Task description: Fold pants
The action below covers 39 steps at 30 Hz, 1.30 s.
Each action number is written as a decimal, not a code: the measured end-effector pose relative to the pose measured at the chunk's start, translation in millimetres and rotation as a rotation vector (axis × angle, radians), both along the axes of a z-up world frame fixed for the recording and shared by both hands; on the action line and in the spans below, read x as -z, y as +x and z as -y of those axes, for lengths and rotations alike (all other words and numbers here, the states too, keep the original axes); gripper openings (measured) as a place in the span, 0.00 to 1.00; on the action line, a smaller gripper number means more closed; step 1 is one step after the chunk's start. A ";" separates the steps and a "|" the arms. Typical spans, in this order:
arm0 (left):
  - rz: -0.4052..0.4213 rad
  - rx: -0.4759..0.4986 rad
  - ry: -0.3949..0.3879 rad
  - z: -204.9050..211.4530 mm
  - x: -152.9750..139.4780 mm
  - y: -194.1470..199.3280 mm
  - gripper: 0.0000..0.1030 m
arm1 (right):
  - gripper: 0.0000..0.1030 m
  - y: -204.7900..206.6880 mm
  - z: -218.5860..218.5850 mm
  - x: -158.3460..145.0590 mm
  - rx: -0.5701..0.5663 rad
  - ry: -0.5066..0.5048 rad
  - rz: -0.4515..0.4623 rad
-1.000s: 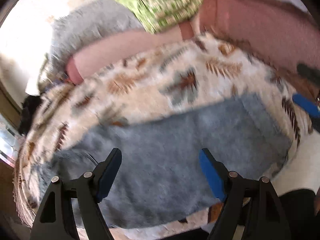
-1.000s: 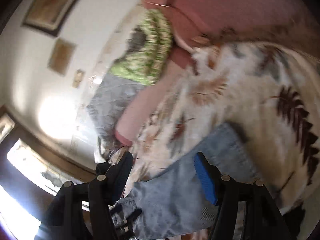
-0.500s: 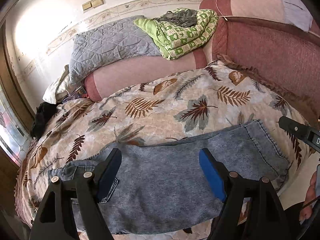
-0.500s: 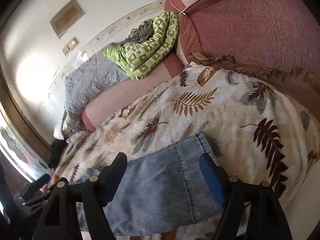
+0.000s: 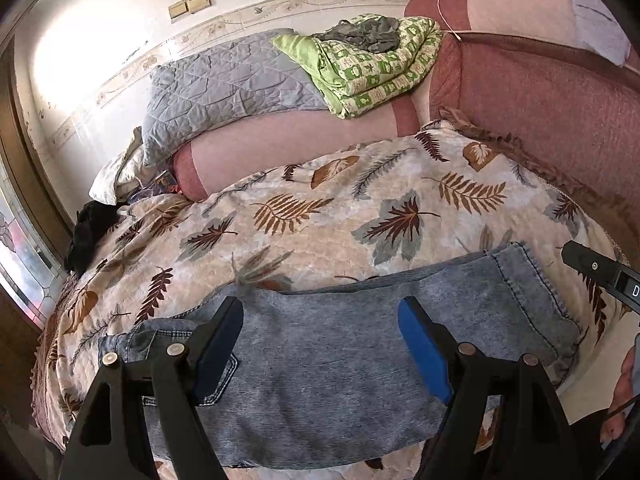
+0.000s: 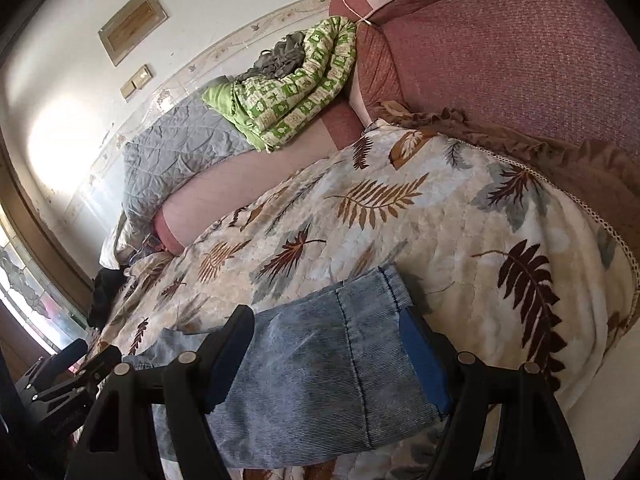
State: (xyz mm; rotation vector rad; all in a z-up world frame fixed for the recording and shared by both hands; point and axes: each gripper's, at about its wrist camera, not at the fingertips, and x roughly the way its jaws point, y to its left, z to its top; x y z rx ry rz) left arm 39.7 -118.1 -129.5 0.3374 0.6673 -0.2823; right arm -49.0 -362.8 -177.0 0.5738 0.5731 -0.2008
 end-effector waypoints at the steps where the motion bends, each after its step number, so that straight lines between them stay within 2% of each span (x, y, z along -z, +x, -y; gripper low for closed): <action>1: 0.001 -0.001 0.001 0.7 -0.2 0.0 0.78 | 0.76 -0.1 0.0 0.1 -0.001 0.000 -0.001; 6: 0.010 -0.008 0.009 1.1 -0.9 0.0 0.78 | 0.76 -0.2 -1.9 0.4 -0.008 -0.014 -0.001; 15: 0.005 -0.068 -0.005 -18.4 0.1 1.3 0.78 | 0.76 8.2 -40.0 -4.5 -0.122 -0.175 -0.017; 28: 0.008 -0.155 -0.052 -65.2 -3.2 6.2 0.78 | 0.76 16.5 -94.3 -6.1 -0.215 -0.312 -0.017; 39: -0.009 -0.194 -0.071 -86.0 6.6 11.2 0.78 | 0.76 14.5 -112.1 -5.8 -0.237 -0.343 -0.016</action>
